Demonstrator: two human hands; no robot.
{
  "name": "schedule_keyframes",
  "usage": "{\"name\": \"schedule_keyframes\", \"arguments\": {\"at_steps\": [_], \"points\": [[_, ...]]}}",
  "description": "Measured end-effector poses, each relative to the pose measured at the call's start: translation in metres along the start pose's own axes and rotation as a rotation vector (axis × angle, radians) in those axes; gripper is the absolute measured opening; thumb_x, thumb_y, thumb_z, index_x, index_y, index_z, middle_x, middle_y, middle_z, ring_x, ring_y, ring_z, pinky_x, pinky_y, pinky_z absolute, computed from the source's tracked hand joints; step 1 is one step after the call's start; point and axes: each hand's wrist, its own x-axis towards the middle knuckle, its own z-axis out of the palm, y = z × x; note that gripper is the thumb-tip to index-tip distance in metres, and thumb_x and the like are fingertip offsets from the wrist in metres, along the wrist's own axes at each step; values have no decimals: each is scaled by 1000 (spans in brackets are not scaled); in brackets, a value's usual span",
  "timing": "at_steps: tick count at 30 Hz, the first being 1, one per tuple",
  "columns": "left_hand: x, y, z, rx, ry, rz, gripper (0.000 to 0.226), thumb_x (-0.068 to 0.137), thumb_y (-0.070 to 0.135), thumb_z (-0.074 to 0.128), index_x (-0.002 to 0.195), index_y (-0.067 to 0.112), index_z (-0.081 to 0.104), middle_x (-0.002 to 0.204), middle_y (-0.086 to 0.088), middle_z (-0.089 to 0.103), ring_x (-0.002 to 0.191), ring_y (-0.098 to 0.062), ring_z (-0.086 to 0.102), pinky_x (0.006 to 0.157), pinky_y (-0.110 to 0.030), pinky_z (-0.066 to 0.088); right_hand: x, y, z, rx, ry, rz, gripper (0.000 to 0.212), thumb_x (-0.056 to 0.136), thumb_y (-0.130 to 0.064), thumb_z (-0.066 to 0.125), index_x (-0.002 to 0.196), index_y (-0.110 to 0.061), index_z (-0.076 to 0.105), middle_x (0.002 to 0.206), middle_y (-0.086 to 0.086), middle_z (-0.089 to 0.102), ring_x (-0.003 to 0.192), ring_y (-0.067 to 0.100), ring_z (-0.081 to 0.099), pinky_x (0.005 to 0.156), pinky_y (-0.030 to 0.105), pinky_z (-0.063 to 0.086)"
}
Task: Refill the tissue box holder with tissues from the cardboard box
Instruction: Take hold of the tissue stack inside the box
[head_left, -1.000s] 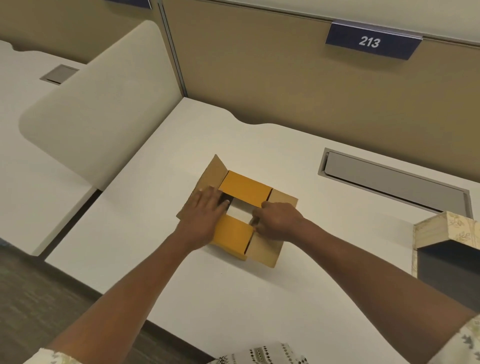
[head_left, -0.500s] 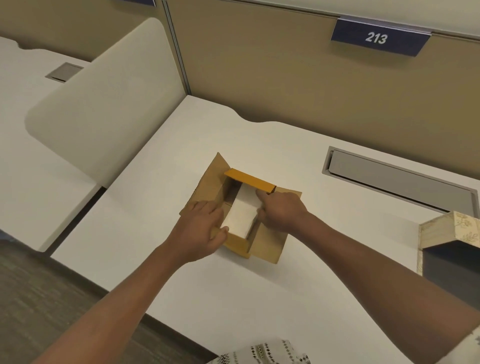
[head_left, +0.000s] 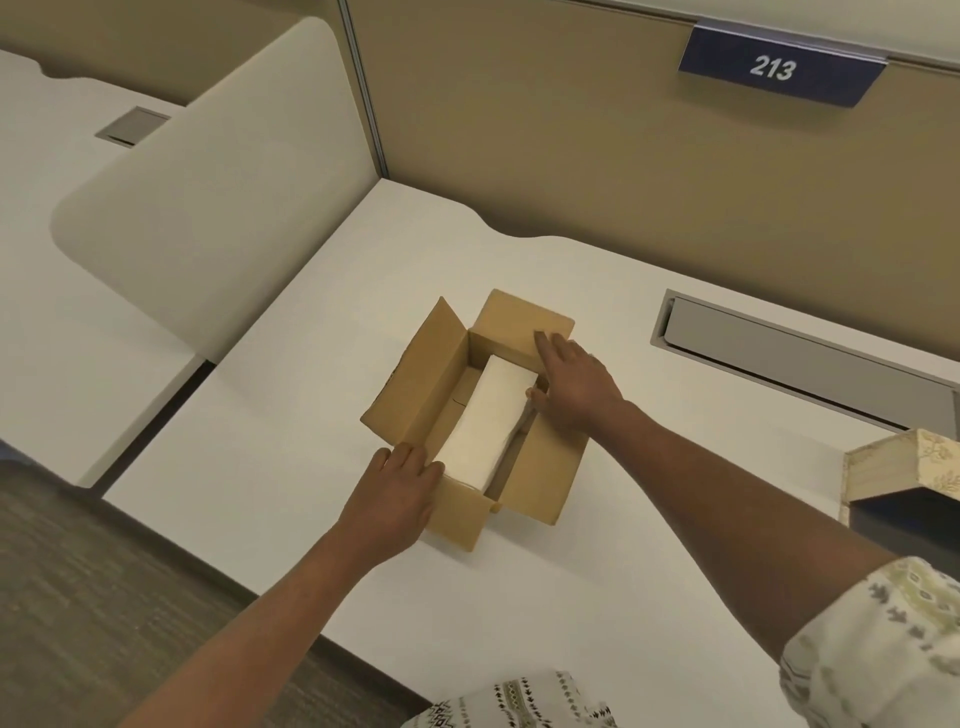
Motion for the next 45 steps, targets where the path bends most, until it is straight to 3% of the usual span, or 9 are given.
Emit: {"name": "schedule_keyframes", "arguments": {"at_steps": [3,8,11,14,17,21,25,42,45], "points": [[3,5,7,10,56,-53,22,78,20,67,98,15,61,103,-7,61,97,-31,56,77,-40,44,5,5,1,30,-110,37,84,100,-46,51,163,-20,0,171,9,11,153,35,23,121,49,28],[8,11,10,-4,43,-100,31,71,17,73,99,13,60,104,-9,60,96,-34,57,80,-43,45,7,7,5,-43,-120,2,83,99,-46,53,162,-17,7,169,12,15,150,36,28,118,48,31],[7,13,-1,-67,50,-88,49,61,18,64,110,12,62,111,-11,60,101,-35,57,88,-46,46,1,3,8,-118,-28,-29,82,99,-48,52,162,-18,9,170,15,7,156,37,10,125,53,15],[18,15,-19,-242,82,-126,58,70,26,59,126,10,59,117,-11,61,103,-32,58,89,-43,48,-14,-9,12,-197,48,-120,79,100,-49,49,162,-17,11,171,15,4,157,35,0,127,54,0],[49,19,-31,-481,0,-281,55,87,41,59,131,8,52,122,-10,59,107,-30,57,89,-42,49,-33,-23,22,-225,2,-219,80,99,-58,42,162,-16,14,171,14,9,157,34,1,126,54,-4],[100,16,-22,-685,-258,-612,73,84,58,64,135,7,47,134,-13,56,118,-31,58,94,-43,52,-52,-29,41,-205,-106,-255,97,90,-78,33,161,-14,18,170,15,12,157,34,0,125,57,-6],[125,18,-9,-726,-481,-693,71,83,58,67,131,7,53,133,-13,61,118,-31,60,100,-42,51,-60,-24,54,-252,-138,-286,117,78,-93,29,162,-12,12,171,17,1,157,35,-12,123,59,-13],[135,22,5,-928,-539,-856,75,74,51,81,127,7,54,127,-12,61,115,-31,59,97,-38,52,-58,-20,62,-178,-123,-289,129,69,-99,21,162,-12,0,171,15,-7,155,32,-19,123,58,-13],[136,19,2,-1009,-566,-880,73,74,49,81,127,7,55,125,-12,62,114,-31,60,97,-38,52,-57,-21,63,-168,-118,-286,127,72,-95,36,162,-14,-6,170,14,-10,156,32,-19,123,57,-13]]}}
